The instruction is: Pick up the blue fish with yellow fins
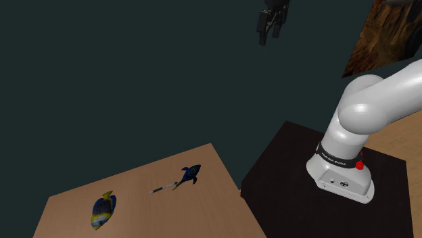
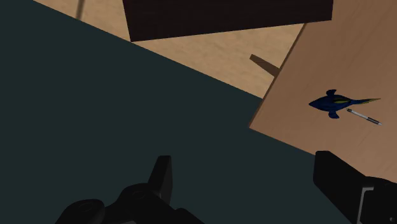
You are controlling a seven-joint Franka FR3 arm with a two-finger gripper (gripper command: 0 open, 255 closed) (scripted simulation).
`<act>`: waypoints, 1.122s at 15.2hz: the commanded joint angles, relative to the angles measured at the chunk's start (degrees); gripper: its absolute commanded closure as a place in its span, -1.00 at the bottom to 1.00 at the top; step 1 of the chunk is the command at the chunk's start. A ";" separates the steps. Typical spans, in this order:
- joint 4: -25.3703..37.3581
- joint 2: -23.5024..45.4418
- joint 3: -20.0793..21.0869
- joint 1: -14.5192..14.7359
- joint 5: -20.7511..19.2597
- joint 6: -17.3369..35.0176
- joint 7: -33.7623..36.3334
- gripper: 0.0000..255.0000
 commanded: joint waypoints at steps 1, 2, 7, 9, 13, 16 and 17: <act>0.00 0.00 0.00 0.00 0.00 0.00 0.00 -1.00; -1.21 0.37 0.89 0.24 0.30 1.44 0.99 -1.00; -6.22 3.49 5.40 1.45 1.68 8.87 5.98 -1.00; -7.74 5.34 7.24 1.91 2.11 11.93 8.02 -1.00; -9.87 10.06 11.01 2.62 2.62 18.12 12.21 -1.00; -10.65 14.47 13.87 2.96 2.51 22.75 15.58 -1.00; -10.75 16.10 14.84 3.01 2.34 24.27 16.76 -1.00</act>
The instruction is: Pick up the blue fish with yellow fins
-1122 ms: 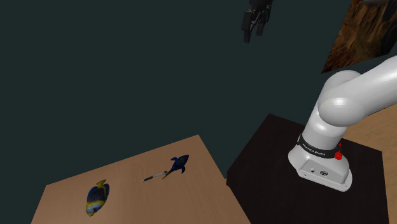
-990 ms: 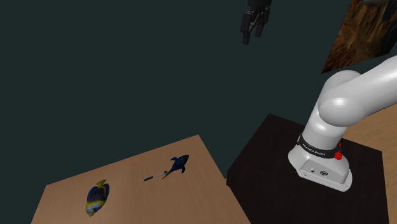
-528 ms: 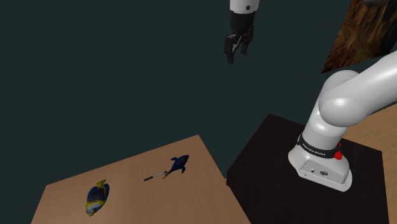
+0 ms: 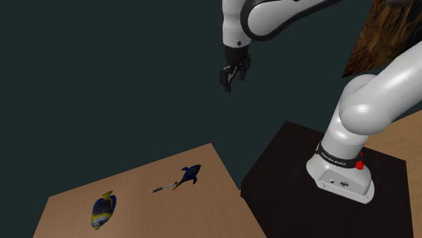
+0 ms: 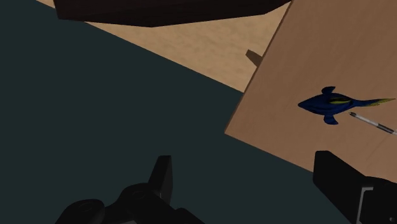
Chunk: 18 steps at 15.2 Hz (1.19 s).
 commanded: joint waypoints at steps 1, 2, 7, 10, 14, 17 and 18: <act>-0.30 3.53 1.98 0.04 -0.39 3.46 2.46 -1.00; -0.24 5.31 2.96 0.01 -0.71 4.93 3.71 -1.00; 1.30 15.21 7.82 -0.56 -3.92 11.74 10.78 -1.00; 3.23 21.91 10.42 -1.03 -7.51 15.09 15.90 -1.00; 7.03 31.61 12.76 -1.01 -14.28 18.23 23.72 -1.00; 10.78 39.18 13.09 0.19 -20.11 19.46 29.71 -1.00; 12.19 41.69 12.90 0.86 -21.98 19.68 31.58 -1.00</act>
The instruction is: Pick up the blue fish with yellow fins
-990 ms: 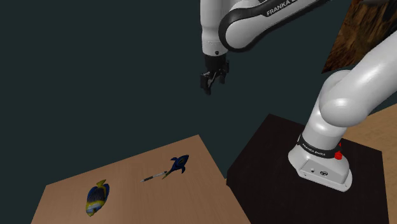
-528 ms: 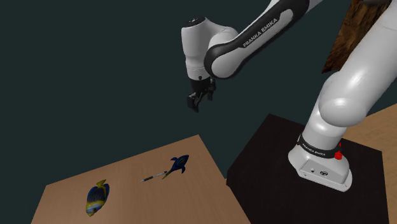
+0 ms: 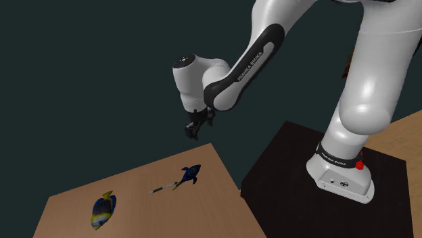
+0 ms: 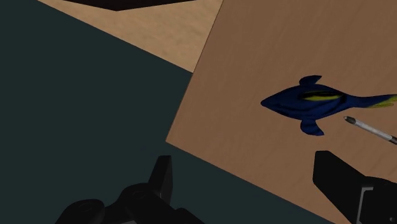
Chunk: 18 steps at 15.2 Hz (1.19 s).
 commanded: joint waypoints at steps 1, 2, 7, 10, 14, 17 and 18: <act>2.89 5.10 -0.36 1.29 -3.84 0.43 3.75 -1.00; 4.44 7.57 -0.74 2.12 -5.54 0.51 5.41 -1.00; 13.09 19.47 -3.49 7.14 -12.08 0.26 11.77 -1.00; 19.02 26.38 -5.21 10.21 -14.60 -0.30 14.19 -1.00; 27.91 35.55 -7.22 14.08 -16.65 -1.50 16.05 -1.00; 29.07 37.43 -7.83 14.68 -17.26 -0.89 16.57 -1.00; 29.36 38.08 -8.07 14.85 -17.52 -0.54 16.80 -1.00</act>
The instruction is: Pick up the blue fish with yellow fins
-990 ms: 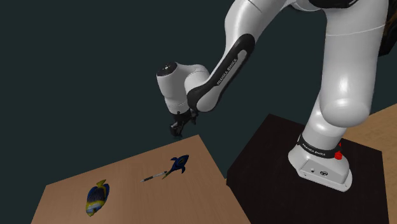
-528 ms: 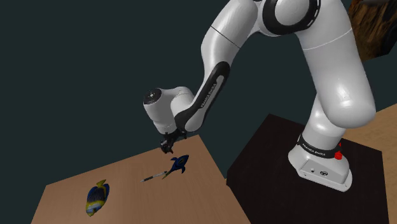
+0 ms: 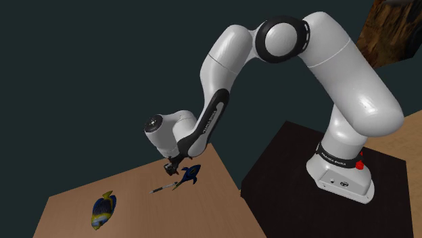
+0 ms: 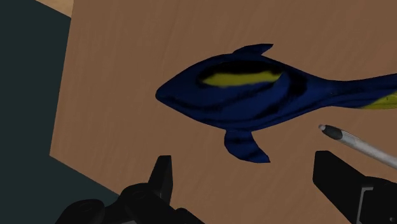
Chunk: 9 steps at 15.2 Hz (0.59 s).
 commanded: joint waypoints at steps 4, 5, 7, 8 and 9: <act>1.78 3.66 -1.28 0.99 -1.38 1.79 1.21 -1.00; 1.78 3.66 -1.28 0.99 -1.38 1.79 1.21 -1.00; 1.70 3.56 -1.27 0.94 -1.36 1.79 1.17 1.00; 1.69 3.58 -1.28 0.93 -1.38 1.81 1.16 1.00; 1.71 3.59 -1.28 0.93 -1.38 1.81 1.15 1.00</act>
